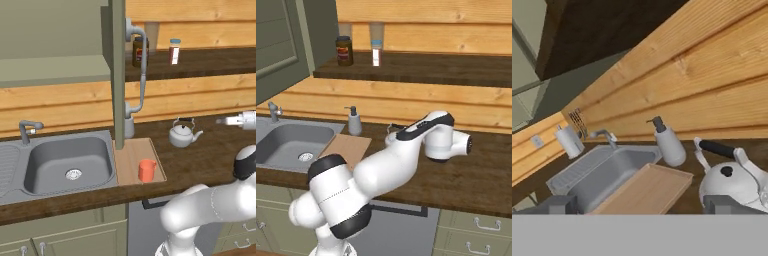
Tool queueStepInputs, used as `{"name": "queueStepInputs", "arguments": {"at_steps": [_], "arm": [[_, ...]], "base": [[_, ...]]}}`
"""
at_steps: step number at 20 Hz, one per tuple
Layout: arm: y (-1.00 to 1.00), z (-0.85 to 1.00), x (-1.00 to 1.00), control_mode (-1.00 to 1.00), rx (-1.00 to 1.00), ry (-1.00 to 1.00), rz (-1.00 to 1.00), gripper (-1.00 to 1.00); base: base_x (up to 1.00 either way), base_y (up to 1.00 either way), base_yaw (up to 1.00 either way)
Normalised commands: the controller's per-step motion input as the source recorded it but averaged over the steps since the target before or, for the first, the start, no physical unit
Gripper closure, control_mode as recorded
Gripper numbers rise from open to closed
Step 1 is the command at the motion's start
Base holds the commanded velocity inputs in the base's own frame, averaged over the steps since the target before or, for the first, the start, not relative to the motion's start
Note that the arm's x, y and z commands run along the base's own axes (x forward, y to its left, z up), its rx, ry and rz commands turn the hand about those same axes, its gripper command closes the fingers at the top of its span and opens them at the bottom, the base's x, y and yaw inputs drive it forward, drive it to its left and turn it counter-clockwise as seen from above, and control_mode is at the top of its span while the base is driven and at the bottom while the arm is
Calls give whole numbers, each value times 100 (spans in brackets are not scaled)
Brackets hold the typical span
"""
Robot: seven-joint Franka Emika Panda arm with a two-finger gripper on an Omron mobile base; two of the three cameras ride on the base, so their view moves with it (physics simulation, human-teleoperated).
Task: Pick the kettle from the counter and place it on the tray. Then pick the mug from the cabinet and place it on the tray. Then close the cabinet doors.
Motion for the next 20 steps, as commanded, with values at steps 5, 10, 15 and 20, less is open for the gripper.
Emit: {"name": "queueStepInputs", "arguments": {"at_steps": [5, 10, 15, 20], "arm": [[0, -26, 22, -100, 0, -7, 1, -100], [0, -7, 27, -100, -1, -27, 1, -100], [0, -14, 30, -100, -7, -14, 0, -100], [21, -11, 16, -100, -19, -2, 0, -100]], "base": [[0, 0, 0], [0, 0, 0], [0, 0, 0], [0, 0, 0]]}}
